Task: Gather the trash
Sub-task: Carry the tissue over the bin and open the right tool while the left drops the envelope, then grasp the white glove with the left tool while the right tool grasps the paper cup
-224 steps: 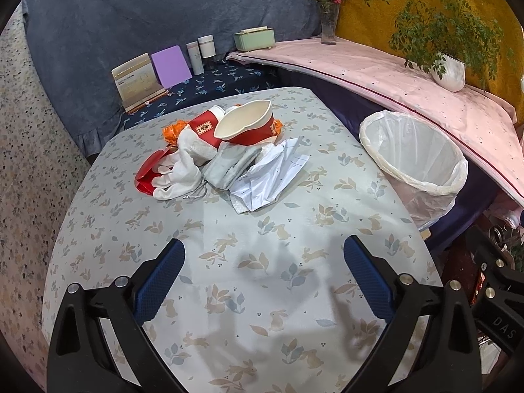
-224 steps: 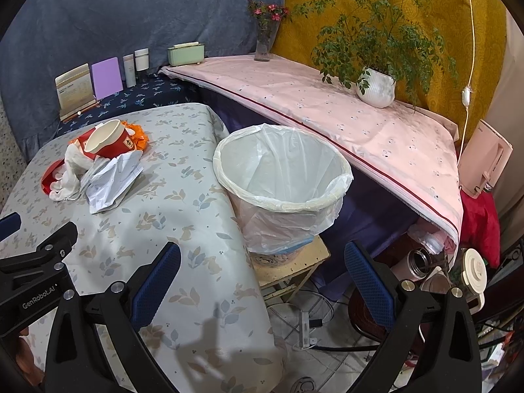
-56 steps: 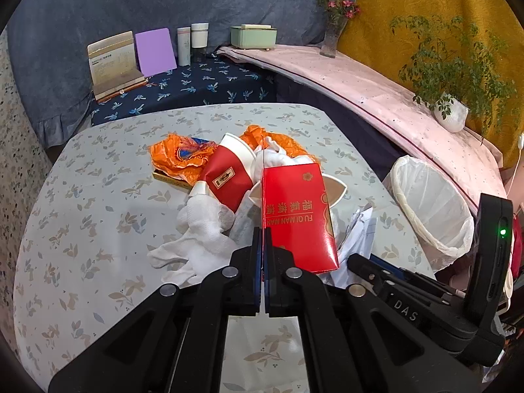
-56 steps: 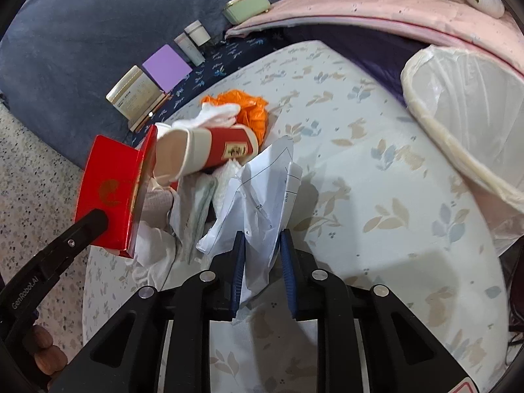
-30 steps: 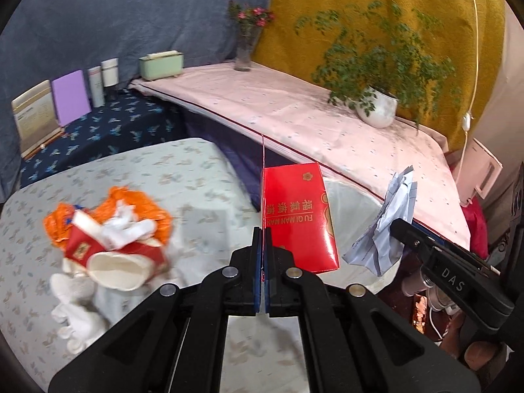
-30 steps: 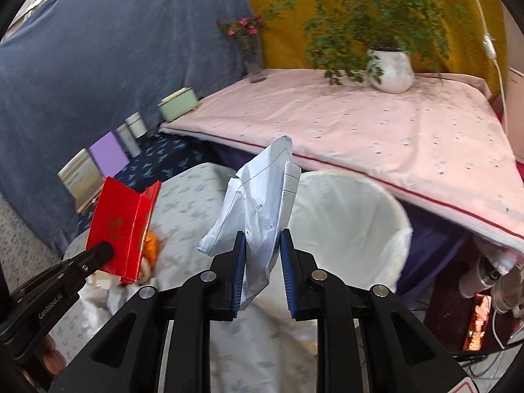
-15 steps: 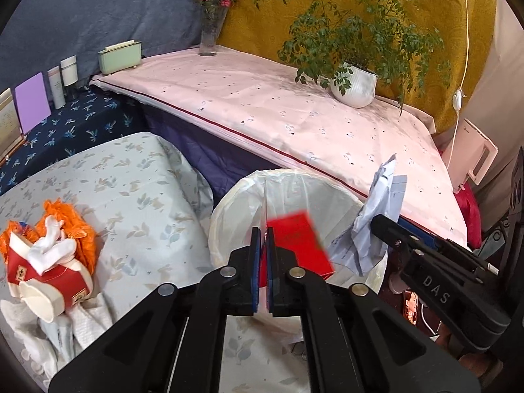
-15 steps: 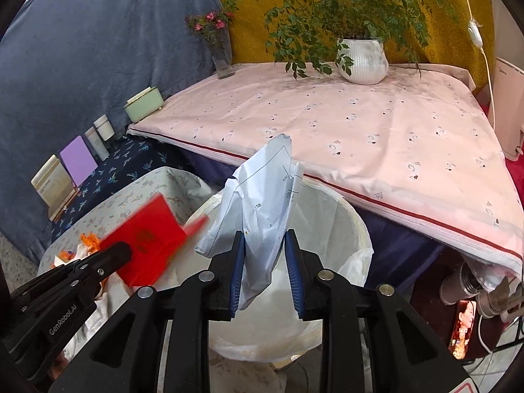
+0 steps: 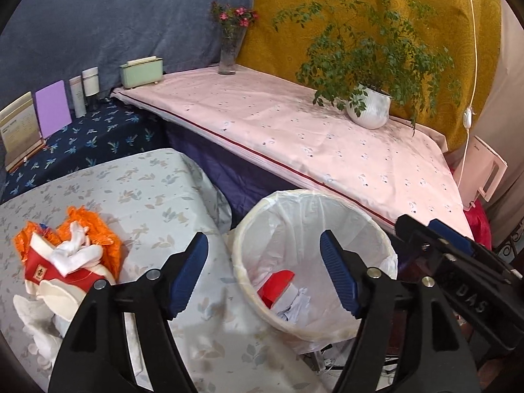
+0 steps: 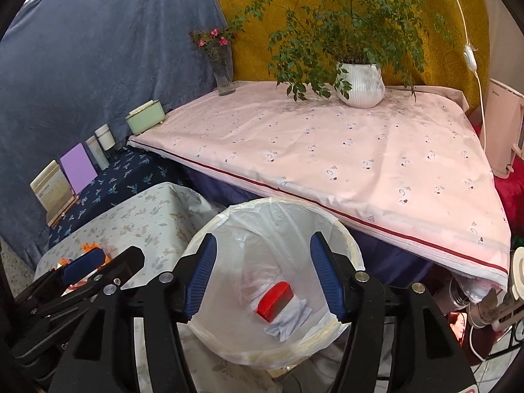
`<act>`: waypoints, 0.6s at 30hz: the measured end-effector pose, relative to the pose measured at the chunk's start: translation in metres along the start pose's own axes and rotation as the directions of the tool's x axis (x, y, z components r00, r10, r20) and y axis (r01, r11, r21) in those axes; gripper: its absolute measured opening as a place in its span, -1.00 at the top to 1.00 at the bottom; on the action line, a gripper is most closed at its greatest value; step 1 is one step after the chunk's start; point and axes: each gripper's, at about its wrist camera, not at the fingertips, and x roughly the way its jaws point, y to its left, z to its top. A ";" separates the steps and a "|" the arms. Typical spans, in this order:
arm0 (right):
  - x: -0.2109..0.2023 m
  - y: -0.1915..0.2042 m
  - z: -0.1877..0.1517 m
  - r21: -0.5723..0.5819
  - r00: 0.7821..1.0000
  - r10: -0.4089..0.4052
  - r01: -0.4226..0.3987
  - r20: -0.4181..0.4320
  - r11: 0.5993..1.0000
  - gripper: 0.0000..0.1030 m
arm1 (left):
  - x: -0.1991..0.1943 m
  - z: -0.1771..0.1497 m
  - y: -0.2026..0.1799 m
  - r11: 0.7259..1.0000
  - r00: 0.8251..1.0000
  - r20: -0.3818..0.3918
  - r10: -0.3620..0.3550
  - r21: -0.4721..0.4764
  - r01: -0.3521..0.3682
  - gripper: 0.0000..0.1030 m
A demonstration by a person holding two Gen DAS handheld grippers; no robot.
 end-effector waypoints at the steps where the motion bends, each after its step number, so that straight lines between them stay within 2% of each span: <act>1: -0.003 0.002 0.000 -0.002 1.000 0.005 -0.005 0.003 1.000 -0.18 | -0.004 -0.001 0.004 1.000 1.000 0.004 0.005 -0.007 -0.005 -0.33; 5: -0.015 0.018 -0.003 -0.018 0.999 0.029 -0.029 0.014 0.999 -0.22 | -0.019 -0.004 0.020 0.999 0.999 0.016 0.036 -0.035 -0.036 -0.39; 12: -0.031 0.054 -0.017 -0.052 0.996 0.092 -0.092 0.004 0.994 -0.28 | -0.056 -0.025 0.071 0.987 0.992 0.026 0.123 -0.110 -0.119 -0.65; 18: -0.033 0.094 -0.040 -0.098 0.987 0.152 -0.155 -0.043 0.983 -0.28 | -0.076 -0.051 0.125 0.956 0.970 -0.019 0.243 -0.164 -0.243 -0.71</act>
